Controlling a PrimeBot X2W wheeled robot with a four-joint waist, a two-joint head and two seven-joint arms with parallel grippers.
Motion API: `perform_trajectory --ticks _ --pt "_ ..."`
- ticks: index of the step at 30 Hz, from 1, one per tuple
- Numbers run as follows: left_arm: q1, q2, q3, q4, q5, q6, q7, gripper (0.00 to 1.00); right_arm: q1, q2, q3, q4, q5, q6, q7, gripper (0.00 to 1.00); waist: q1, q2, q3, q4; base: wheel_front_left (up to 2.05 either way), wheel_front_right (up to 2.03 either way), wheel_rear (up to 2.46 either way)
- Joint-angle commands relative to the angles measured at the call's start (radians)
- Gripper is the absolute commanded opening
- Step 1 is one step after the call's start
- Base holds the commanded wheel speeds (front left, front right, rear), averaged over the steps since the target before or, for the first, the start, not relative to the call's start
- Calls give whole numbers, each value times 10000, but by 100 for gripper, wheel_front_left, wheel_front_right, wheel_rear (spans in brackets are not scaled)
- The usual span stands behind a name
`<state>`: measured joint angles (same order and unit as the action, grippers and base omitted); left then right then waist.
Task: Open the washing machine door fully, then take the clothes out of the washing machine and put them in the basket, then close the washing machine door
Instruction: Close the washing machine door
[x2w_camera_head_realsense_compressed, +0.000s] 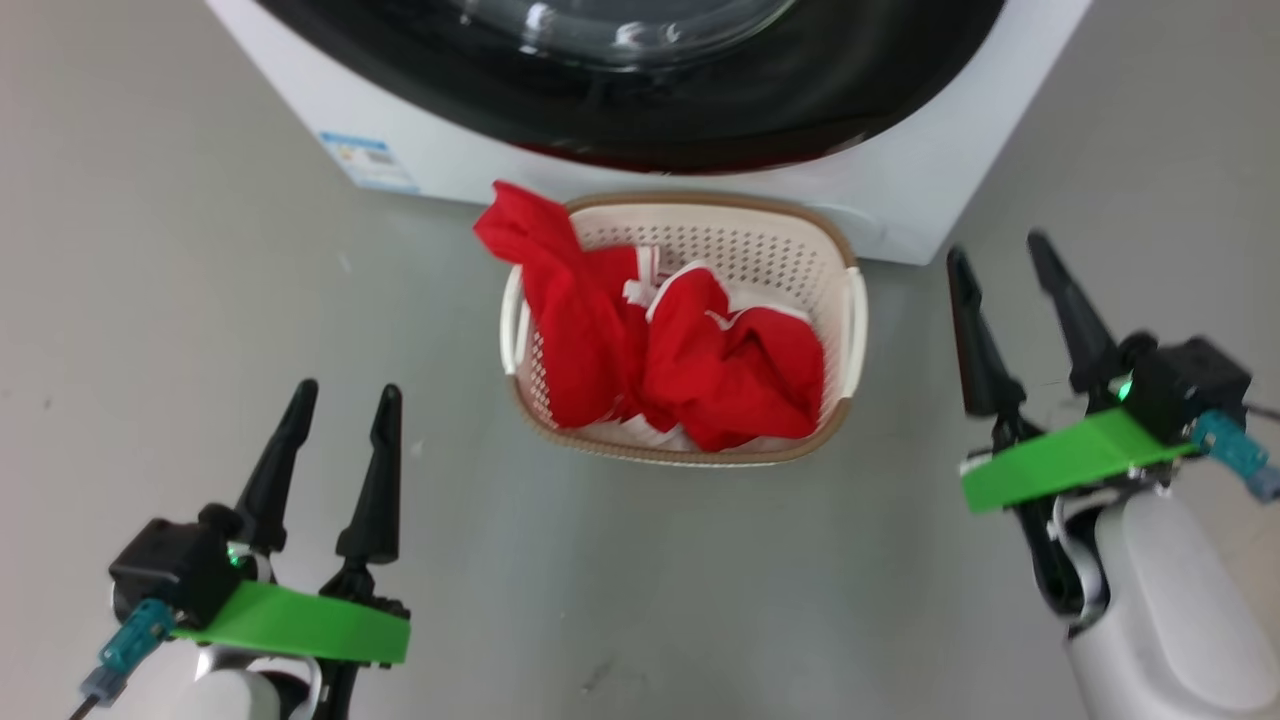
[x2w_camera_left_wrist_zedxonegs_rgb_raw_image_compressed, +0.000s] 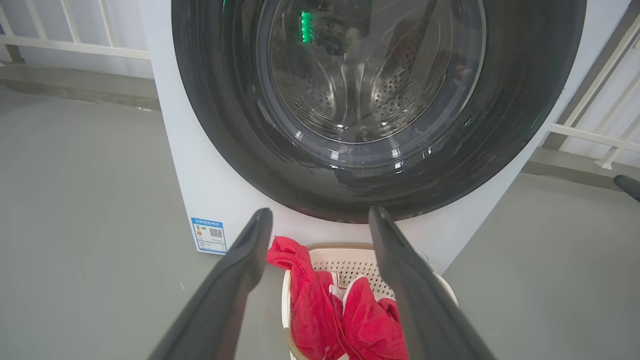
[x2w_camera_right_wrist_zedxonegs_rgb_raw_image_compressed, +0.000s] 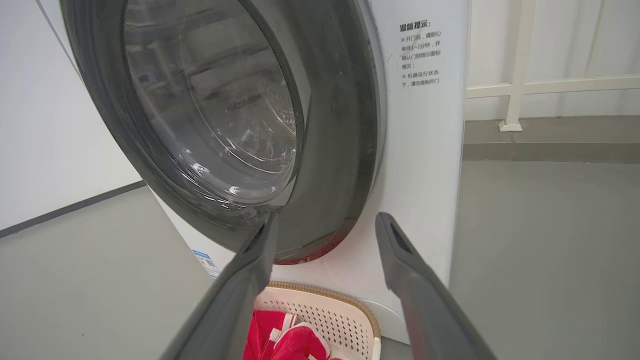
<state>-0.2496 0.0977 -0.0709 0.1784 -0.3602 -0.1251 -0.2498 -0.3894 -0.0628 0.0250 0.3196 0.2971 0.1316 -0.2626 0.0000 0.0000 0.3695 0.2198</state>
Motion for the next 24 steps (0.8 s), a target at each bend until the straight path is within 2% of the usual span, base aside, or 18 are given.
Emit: perform_trajectory --ticks 1,10,24 --pt "158 354 423 -166 144 -56 -120 100 349 126 280 -303 47 -9 8 100 0 0 -444 -473 0 0 0" --pt "464 683 551 -29 114 -56 -120 100 1567 126 51 -413 183 -9 8 100 0 0 -921 -1133 0 0 0" --pt "980 857 759 26 219 -56 -120 100 2689 126 -284 -693 362 -9 8 100 0 0 -1484 -1723 0 0 0"
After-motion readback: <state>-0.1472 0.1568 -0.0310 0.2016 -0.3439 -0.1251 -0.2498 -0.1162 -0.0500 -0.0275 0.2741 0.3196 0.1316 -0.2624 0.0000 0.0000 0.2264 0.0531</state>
